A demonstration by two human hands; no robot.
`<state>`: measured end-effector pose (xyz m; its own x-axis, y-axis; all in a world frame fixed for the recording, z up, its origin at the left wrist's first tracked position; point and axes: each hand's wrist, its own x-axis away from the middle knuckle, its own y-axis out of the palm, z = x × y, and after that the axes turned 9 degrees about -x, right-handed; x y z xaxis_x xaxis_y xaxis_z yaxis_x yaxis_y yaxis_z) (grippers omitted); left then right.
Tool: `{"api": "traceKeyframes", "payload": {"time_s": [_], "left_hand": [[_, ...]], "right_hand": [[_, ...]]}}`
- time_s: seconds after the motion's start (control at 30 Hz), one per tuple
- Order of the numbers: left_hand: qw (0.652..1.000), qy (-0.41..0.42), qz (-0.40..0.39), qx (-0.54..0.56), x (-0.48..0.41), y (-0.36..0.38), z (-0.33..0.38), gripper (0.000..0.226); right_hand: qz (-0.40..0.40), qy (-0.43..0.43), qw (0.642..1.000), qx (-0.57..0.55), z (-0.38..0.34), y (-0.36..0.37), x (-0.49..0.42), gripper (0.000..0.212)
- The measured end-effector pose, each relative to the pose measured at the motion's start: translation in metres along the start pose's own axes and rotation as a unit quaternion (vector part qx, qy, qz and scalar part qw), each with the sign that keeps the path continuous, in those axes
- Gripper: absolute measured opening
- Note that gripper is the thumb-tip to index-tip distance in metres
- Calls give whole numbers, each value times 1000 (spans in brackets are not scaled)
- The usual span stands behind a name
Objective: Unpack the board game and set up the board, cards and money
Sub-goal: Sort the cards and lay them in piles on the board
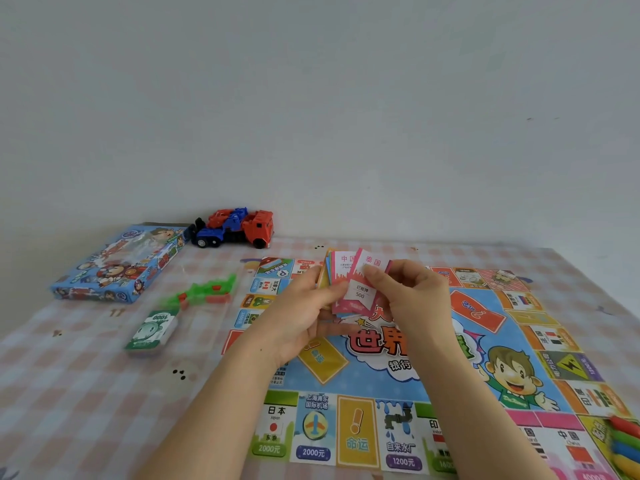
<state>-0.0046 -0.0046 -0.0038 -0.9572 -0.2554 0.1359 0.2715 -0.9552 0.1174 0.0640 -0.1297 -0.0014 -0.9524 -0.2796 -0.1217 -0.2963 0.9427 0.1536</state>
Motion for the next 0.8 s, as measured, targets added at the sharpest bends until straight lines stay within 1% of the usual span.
{"api": "traceKeyframes", "payload": {"time_s": [0.17, 0.3, 0.4, 0.53, 0.63, 0.7, 0.8], "left_hand": [[999, 24, 31, 5, -1, -1, -1, 29], [998, 35, 45, 22, -1, -1, -1, 31], [997, 46, 57, -8, -1, -1, -1, 27], [995, 52, 72, -51, -2, 0, -2, 32], [996, 47, 71, -19, -1, 1, -1, 16], [996, 41, 73, 3, -1, 1, 0, 12], [994, 57, 87, -45, 0, 0, -2, 9]], "right_hand": [[-6, 9, 1000, -19, -1, -1, 0, 6], [-7, 16, 1000, -25, -2, -1, 0, 6], [-10, 19, 999, -27, -4, 0, 1, 9], [-18, 28, 999, -5, -5, 0, 1, 9], [-13, 31, 999, 2, -5, 0, 1, 9], [-11, 38, 999, -11, -6, -1, 1, 8], [-26, 42, 999, 1, -6, 0, 1, 7]]}}
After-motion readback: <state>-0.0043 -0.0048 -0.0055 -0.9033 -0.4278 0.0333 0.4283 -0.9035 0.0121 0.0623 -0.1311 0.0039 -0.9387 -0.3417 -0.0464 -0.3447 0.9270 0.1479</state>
